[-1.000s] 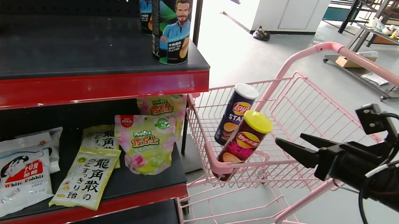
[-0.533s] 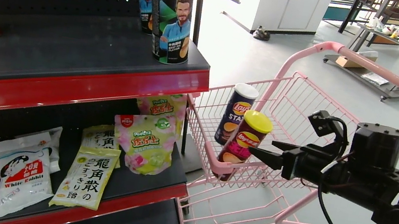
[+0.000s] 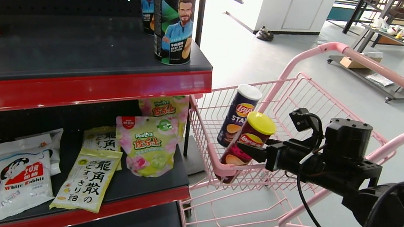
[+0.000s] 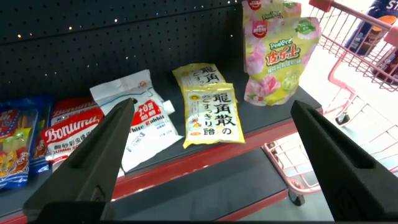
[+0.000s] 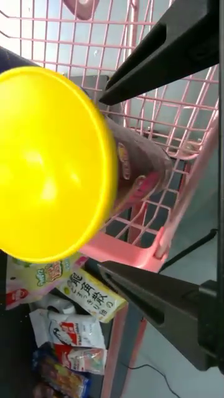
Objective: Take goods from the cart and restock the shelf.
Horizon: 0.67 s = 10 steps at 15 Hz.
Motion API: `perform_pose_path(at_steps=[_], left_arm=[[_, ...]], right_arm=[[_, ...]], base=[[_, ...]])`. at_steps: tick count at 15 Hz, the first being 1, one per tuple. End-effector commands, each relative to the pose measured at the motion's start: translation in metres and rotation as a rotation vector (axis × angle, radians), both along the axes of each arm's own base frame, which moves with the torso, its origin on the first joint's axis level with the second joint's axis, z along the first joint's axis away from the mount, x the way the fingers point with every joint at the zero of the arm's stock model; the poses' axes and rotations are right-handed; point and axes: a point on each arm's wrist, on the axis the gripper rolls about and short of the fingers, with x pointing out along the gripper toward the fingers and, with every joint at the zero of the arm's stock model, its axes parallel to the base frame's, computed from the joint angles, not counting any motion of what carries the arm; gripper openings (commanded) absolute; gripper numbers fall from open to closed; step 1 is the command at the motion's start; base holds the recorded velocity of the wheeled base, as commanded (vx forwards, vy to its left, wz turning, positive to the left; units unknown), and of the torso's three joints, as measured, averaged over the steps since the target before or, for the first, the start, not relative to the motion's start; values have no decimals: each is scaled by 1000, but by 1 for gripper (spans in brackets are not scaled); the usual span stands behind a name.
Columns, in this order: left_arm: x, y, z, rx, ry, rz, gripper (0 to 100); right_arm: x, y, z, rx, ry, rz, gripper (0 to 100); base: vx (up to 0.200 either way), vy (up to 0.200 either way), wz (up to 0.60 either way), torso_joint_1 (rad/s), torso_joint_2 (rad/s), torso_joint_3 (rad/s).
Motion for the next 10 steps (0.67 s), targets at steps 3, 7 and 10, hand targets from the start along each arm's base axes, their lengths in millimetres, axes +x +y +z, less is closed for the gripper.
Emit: perform_pose_path(at_steps=[3, 7, 10], left_arm=[[0, 0, 0, 0, 1, 1, 100], [0, 0, 0, 15, 1, 0, 100], [0, 0, 0, 18, 1, -1, 100]], right_arm=[[15, 13, -12, -8, 9, 15, 100], [25, 19, -14, 0, 5, 11, 100], [21, 23, -15, 10, 22, 8, 0]], base=[[0, 0, 0, 0, 0, 0], [0, 0, 0, 0, 0, 0], [0, 0, 0, 0, 0, 0]])
